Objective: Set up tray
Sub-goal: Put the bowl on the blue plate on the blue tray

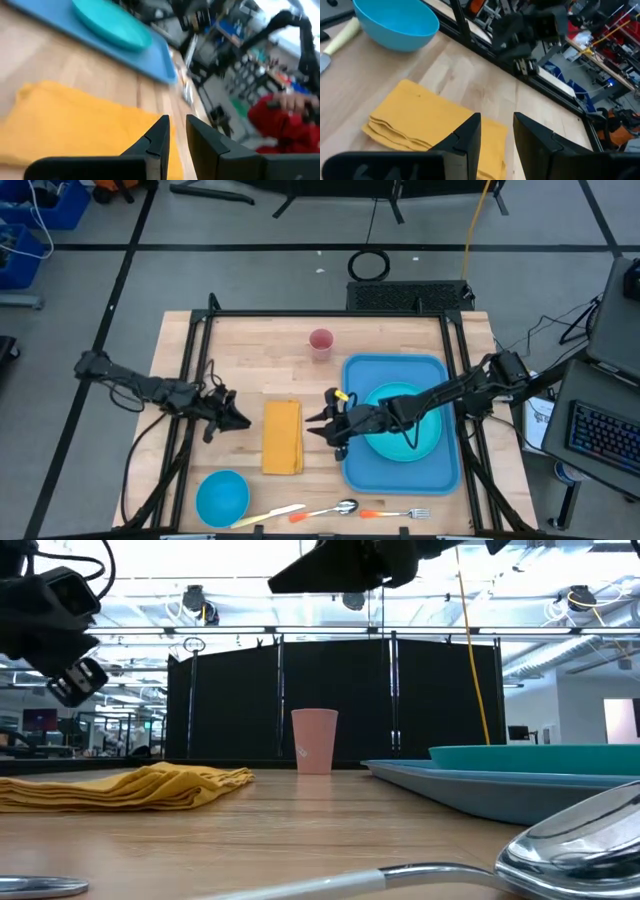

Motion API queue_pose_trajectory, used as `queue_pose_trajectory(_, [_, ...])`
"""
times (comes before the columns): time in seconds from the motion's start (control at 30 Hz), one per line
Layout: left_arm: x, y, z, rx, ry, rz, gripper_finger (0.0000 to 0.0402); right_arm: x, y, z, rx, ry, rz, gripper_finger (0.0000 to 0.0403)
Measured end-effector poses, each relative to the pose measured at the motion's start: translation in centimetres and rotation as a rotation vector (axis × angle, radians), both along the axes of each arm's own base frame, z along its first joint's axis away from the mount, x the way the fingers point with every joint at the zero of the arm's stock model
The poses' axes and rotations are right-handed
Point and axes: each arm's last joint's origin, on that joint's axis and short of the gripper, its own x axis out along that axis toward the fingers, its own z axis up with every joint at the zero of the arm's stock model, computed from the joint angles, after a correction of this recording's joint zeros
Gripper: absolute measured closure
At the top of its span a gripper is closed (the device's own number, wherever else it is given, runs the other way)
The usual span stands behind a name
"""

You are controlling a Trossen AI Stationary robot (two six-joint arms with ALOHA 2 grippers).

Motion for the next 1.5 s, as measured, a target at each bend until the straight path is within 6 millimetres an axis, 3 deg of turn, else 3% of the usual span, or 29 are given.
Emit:
queue_pose_trajectory(0.27, [0.6, -2.4, 4.8, 0.198, 0.079, -0.101, 0.0334, -0.1, -1.0, -0.7, 0.040, 0.019, -0.040, 0.0298])
queue_pose_trajectory(0.37, [0.9, -3.5, 5.7, 0.286, 0.163, -0.116, 0.0334, -0.1, -1.0, -0.7, 0.046, 0.019, -0.044, 0.0298])
queue_pose_trajectory(0.6, [2.2, -6.9, 5.2, 0.450, 0.322, -0.161, 0.0334, -0.1, -1.0, -0.7, 0.064, 0.019, -0.049, 0.0298])
queue_pose_trajectory(0.87, [3.2, -10.6, 5.8, 0.503, 0.436, -0.227, 0.0334, -0.1, -1.0, -0.7, 0.065, 0.019, -0.049, 0.0298])
queue_pose_trajectory(1.1, [3.4, -12.2, 5.5, 0.575, 0.559, -0.234, 0.0334, -0.1, -1.0, -0.7, 0.082, 0.018, -0.055, 0.0298])
queue_pose_trajectory(1.5, [3.1, -13.0, 5.1, 0.663, 0.495, -0.156, 0.0323, -0.1, -1.0, -0.7, 0.089, 0.018, -0.058, 0.0298])
